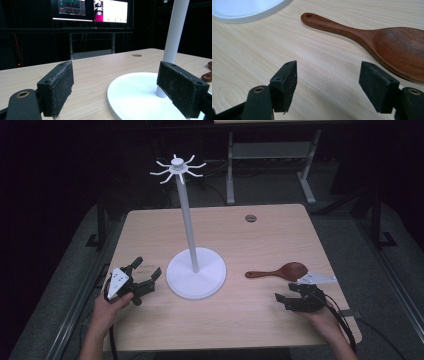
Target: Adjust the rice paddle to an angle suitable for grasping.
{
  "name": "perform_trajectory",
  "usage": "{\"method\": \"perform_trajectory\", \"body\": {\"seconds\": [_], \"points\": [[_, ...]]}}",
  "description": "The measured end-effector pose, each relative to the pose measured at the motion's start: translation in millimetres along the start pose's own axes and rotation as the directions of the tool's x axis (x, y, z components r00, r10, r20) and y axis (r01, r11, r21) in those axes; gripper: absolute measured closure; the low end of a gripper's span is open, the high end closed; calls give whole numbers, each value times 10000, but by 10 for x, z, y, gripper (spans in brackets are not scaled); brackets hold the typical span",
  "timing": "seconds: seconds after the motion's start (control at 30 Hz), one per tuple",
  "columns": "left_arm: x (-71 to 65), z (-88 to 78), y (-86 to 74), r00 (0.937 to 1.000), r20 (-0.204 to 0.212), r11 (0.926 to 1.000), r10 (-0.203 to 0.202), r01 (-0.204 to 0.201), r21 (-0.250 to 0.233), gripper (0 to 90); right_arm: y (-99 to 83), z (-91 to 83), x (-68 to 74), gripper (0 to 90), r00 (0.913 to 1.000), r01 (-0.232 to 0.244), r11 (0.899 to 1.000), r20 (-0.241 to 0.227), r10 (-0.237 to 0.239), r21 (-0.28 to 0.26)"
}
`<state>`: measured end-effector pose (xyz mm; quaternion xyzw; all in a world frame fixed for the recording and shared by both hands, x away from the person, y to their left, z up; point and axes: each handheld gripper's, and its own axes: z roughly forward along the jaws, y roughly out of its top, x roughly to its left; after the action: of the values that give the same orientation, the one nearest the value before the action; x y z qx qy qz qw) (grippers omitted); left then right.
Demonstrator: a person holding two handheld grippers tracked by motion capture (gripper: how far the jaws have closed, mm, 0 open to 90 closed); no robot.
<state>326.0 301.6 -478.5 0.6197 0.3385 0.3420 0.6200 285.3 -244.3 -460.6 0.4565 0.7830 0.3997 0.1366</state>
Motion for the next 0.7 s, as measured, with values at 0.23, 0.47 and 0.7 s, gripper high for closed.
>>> {"method": "perform_trajectory", "body": {"seconds": [0.23, 0.47, 0.7], "points": [[-2, -1, 0, 10000, -52, 10000, -9, 9, -2, 134, 16, -22, 8, 303, 9999, 88, 9999, 62, -87, -116], [-4, 1, 0, 10000, -25, 10000, 13, -13, 5, 134, 67, -16, 30, 385, 9995, 254, 9994, -206, -259, -228], [-2, 3, 1, 10000, 25, 10000, 24, -24, 11, 134, 173, 10, 65, 528, 9983, 318, 9986, -484, -339, -427]]}}
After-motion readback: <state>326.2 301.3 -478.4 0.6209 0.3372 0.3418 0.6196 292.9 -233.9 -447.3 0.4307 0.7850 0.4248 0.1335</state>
